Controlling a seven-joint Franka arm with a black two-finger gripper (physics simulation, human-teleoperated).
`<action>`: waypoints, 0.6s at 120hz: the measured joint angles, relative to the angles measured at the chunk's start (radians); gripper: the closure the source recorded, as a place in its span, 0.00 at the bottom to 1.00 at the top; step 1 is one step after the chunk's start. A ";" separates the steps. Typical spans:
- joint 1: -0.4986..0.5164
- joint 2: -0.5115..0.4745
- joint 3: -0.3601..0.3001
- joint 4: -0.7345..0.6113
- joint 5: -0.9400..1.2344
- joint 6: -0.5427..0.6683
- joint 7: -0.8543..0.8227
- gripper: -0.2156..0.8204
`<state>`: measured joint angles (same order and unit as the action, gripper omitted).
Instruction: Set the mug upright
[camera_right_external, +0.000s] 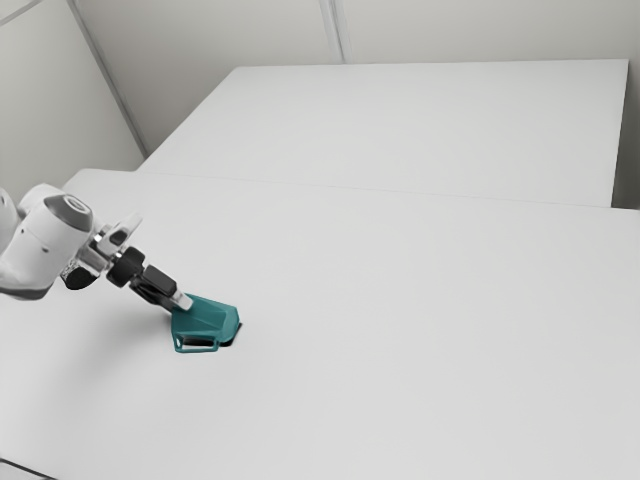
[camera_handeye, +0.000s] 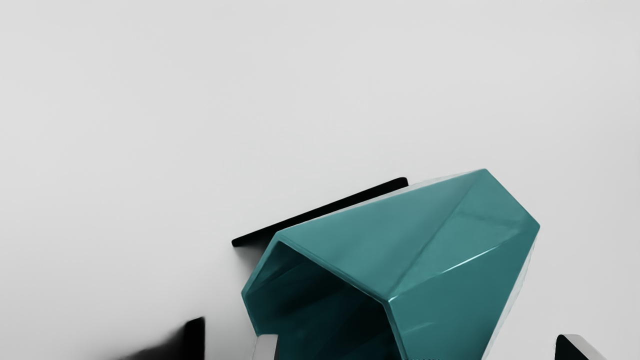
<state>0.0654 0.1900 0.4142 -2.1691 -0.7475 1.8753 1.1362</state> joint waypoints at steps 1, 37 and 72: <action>0.000 0.000 0.001 -0.001 -0.002 -0.001 0.001 0.21; 0.003 0.006 0.014 -0.019 -0.069 -0.043 0.028 0.21; 0.006 0.015 0.015 -0.046 -0.126 -0.064 0.042 0.21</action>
<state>0.0715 0.2048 0.4295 -2.2149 -0.8738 1.8114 1.1782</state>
